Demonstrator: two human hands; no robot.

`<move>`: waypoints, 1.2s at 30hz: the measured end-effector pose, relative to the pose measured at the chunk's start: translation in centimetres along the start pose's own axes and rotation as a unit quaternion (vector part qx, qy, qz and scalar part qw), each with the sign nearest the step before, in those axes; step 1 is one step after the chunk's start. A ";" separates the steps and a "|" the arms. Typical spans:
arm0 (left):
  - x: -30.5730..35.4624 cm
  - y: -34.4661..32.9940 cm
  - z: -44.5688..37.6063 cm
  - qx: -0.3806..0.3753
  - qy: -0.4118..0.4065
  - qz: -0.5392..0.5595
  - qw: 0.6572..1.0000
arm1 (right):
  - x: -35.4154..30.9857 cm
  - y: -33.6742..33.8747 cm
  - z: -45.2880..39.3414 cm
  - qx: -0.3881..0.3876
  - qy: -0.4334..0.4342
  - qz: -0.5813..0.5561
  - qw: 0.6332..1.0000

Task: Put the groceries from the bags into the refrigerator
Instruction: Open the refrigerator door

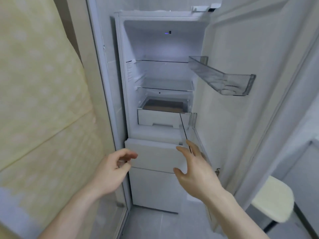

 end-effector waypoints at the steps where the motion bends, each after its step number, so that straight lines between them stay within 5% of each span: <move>1: -0.3 0.3 0.2 -0.004 0.001 -0.002 1.000 | 0.8 -0.6 -0.1 -0.032 -0.031 0.018 0.999; 13: -4.3 3.9 1.9 -0.024 0.020 -0.020 0.999 | 3.9 -0.9 0.8 0.001 -0.144 0.105 0.984; 17: -5.7 5.2 2.8 -0.013 0.040 -0.029 0.999 | -1.1 -2.5 0.4 0.011 -0.039 0.000 0.999; 22: -9.1 7.9 5.5 0.029 0.084 -0.082 0.993 | -10.1 -7.4 -2.3 -0.088 0.143 -0.052 0.984; 29: -14.3 8.6 13.6 0.094 0.201 -0.214 0.951 | -19.6 -16.3 -6.6 -0.266 0.323 -0.068 0.906; 36: -15.6 7.2 25.5 0.245 0.439 -0.213 0.838 | -24.6 -25.5 -5.5 -0.446 0.502 0.035 0.740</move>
Point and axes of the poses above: each hand's wrist, its own z-axis away from the middle knuckle, its own y-axis out of the back of the hand, x = y × z, the point moved 8 cm from there along -z, towards the middle knuckle, and after that the axes turned 3 degrees about -x, right-handed, at the moved point
